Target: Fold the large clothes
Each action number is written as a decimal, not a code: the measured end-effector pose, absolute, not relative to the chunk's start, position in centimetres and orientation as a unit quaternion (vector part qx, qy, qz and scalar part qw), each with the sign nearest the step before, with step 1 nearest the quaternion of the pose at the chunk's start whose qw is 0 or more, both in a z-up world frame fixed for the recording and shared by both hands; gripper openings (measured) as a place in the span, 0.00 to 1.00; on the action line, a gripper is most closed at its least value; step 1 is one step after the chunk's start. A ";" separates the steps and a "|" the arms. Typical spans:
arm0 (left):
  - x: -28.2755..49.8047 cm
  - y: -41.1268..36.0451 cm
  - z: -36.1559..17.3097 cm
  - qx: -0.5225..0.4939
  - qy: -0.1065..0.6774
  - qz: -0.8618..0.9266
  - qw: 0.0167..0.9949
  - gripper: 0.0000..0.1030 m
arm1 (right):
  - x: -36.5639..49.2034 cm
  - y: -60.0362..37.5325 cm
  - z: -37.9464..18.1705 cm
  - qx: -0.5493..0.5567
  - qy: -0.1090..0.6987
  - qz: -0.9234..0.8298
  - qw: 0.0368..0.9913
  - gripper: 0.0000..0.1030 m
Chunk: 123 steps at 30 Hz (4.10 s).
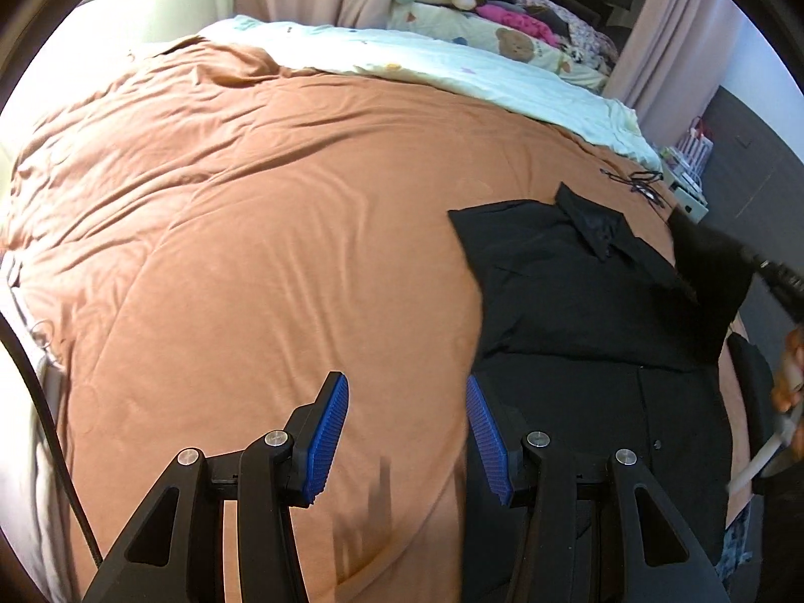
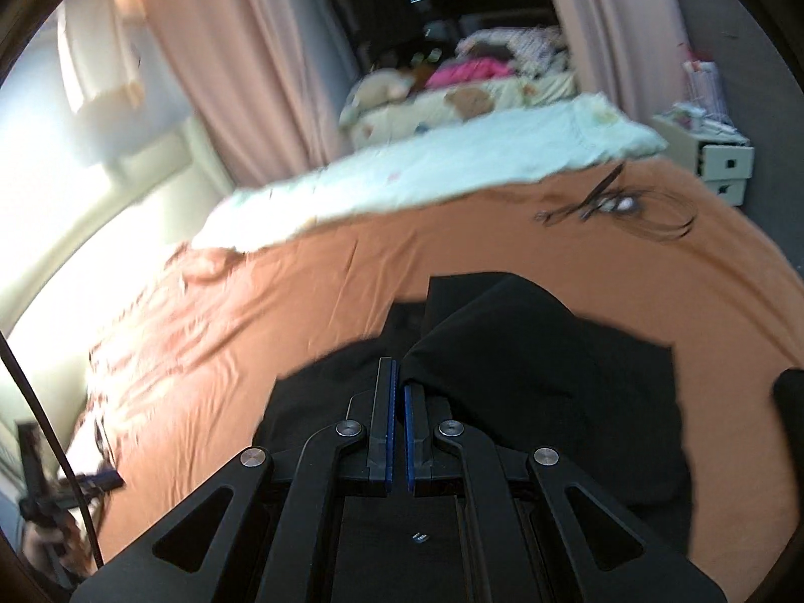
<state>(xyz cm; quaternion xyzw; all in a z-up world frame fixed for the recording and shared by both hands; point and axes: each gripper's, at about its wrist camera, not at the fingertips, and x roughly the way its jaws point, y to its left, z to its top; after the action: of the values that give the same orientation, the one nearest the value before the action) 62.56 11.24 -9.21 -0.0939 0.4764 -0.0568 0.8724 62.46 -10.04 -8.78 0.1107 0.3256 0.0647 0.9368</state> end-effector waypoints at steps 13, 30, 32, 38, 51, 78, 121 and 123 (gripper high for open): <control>62.3 11.3 -10.3 -0.095 0.485 -0.059 0.867 0.50 | 69.4 -10.7 -12.3 0.117 0.463 0.112 0.871 0.68; 62.8 10.6 -13.3 -0.106 0.499 -0.078 0.857 0.50 | 66.6 -26.2 -14.1 0.237 0.481 0.001 0.844 0.68; 62.8 11.2 -13.8 -0.112 0.501 -0.074 0.855 0.50 | 67.1 -26.2 -15.3 0.245 0.494 -0.019 0.834 0.67; 62.7 13.0 -14.9 -0.127 0.503 -0.063 0.853 0.50 | 67.9 -25.1 -15.8 0.229 0.519 -0.016 0.824 0.24; 61.6 13.7 -14.0 -0.145 0.493 -0.071 0.855 0.50 | 67.1 -14.7 -8.0 0.153 0.485 0.081 0.857 0.27; 68.2 -1.5 -13.8 -0.061 0.499 -0.147 0.852 0.50 | 56.5 -30.9 -3.8 0.082 0.457 -0.057 0.884 0.46; 65.9 -0.2 -14.6 -0.026 0.521 -0.123 0.844 0.66 | 51.2 -35.5 -8.7 0.145 0.489 -0.054 0.858 0.65; 64.2 0.8 -14.5 -0.033 0.521 -0.122 0.844 0.66 | 49.4 -35.8 -9.0 0.154 0.490 -0.045 0.857 0.65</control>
<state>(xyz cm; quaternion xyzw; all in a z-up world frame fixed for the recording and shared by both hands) 64.15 0.80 -14.46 -0.0329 0.5205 -0.1225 0.8444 49.39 -35.83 -8.96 0.1538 0.4896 -0.0449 0.8571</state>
